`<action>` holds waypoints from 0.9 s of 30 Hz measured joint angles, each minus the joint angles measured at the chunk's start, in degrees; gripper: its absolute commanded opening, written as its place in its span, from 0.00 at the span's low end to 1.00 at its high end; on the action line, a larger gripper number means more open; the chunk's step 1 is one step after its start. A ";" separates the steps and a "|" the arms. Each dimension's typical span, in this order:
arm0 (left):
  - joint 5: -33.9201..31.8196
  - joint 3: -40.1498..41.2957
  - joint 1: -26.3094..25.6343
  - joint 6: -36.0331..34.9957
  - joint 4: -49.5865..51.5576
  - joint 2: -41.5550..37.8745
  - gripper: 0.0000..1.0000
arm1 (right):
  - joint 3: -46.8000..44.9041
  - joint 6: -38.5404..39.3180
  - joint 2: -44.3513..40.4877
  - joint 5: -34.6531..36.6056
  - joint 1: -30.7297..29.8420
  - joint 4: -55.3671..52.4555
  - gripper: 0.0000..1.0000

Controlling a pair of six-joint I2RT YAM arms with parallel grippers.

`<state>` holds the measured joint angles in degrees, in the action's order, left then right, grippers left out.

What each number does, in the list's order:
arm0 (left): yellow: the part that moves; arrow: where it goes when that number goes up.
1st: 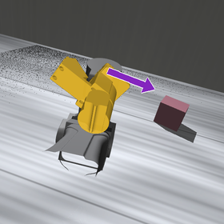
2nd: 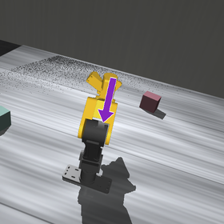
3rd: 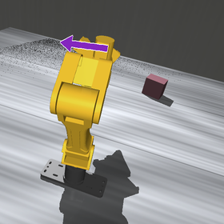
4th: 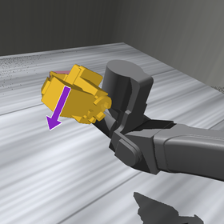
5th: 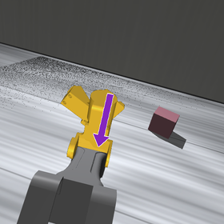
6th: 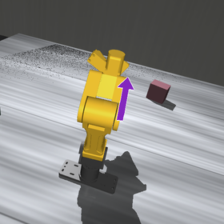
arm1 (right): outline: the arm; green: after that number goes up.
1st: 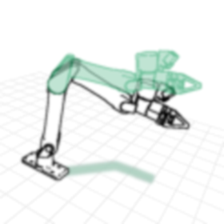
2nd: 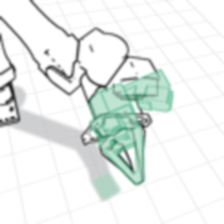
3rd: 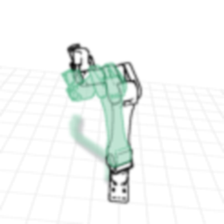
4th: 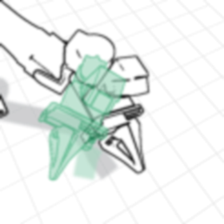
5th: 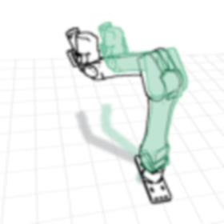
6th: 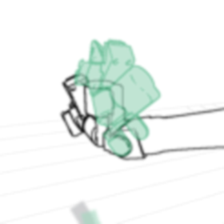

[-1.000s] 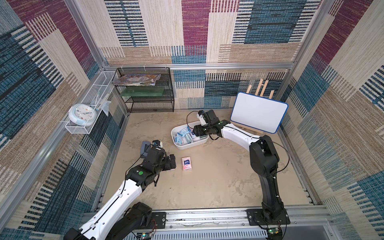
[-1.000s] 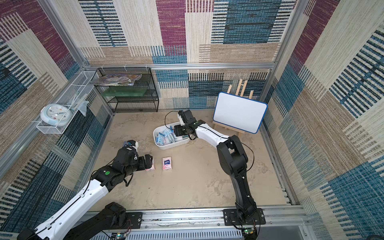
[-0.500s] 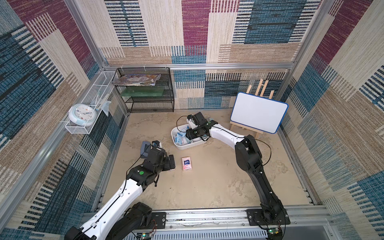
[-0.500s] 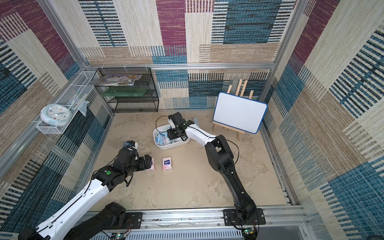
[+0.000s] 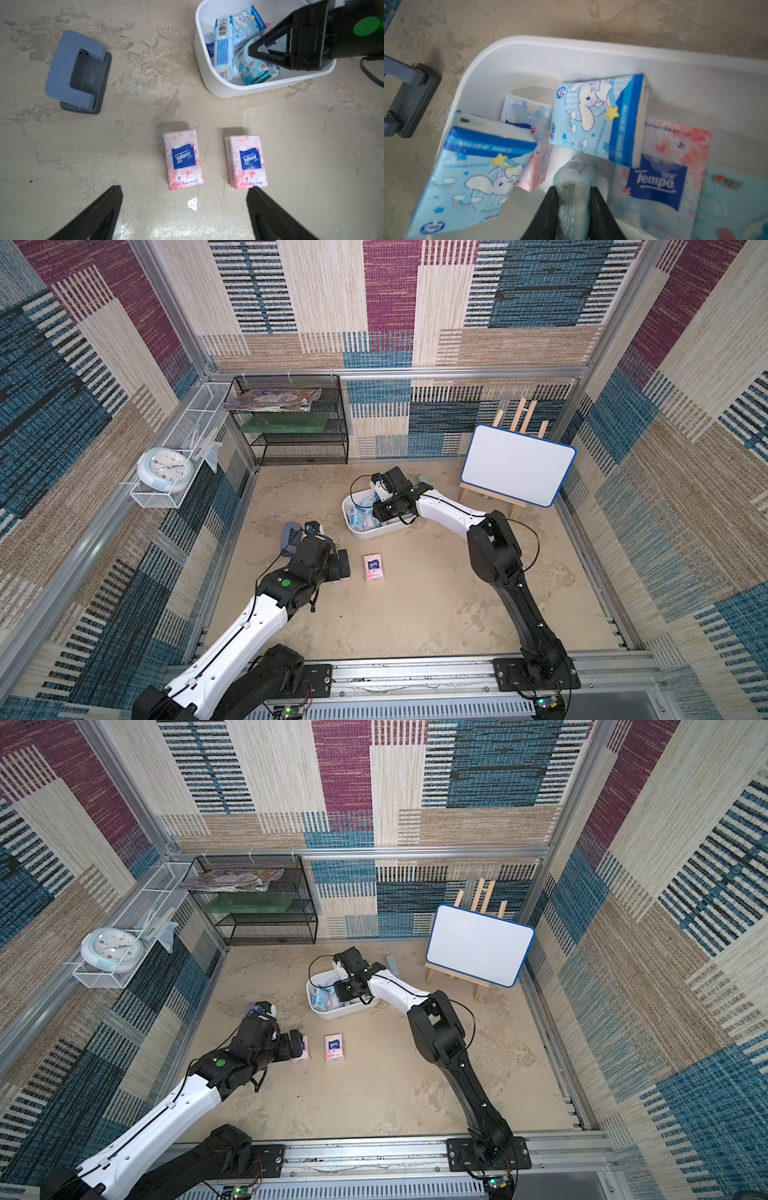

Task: Take the pocket tissues out of the storage box
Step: Pick up the pocket tissues from the storage box.

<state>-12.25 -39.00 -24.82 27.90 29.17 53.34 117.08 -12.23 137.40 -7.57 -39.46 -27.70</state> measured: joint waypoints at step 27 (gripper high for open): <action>8.02 -4.07 3.72 5.70 -7.76 4.79 0.99 | -39.63 -12.44 -34.56 -14.05 4.92 20.79 0.16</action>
<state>-4.23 -43.07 -21.10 33.61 21.41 58.13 77.45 -24.67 102.85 -21.63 -34.54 -6.92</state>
